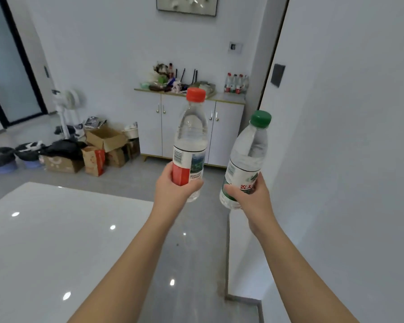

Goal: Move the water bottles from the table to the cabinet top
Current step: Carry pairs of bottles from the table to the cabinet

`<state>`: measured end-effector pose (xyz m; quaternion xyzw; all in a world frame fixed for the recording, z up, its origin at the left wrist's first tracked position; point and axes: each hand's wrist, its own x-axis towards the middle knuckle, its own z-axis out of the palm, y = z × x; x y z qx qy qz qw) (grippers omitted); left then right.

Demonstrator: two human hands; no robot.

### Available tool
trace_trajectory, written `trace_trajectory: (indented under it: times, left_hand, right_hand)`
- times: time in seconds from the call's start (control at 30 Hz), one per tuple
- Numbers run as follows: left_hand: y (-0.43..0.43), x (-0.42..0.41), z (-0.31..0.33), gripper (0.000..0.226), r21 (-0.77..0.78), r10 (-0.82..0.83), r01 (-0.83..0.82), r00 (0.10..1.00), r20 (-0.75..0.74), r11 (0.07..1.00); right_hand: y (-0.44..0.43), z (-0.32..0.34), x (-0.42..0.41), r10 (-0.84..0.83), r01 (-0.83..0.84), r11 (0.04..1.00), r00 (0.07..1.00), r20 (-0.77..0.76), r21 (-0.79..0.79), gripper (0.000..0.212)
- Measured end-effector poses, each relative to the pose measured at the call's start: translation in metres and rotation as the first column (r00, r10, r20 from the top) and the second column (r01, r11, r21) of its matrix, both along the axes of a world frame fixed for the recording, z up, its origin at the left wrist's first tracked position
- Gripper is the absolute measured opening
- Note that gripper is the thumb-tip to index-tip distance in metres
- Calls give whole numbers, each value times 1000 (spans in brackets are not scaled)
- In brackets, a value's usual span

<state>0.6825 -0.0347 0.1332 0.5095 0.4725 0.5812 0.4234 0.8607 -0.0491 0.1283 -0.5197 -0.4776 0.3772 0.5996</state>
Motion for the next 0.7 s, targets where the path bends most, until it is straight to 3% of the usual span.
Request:
trace_trajectory:
  times: [0.33,0.7]
  left_hand:
    - [17,-4,67,41,172,-76,72,997,21,982]
    - [29,-22,90,42,229,-110,107,994,-1,967]
  right_hand:
    - [9,80,-13,0,7,981,999,-36,191,55]
    - [21,92,-31,-23,39,978,997,-78,205,51]
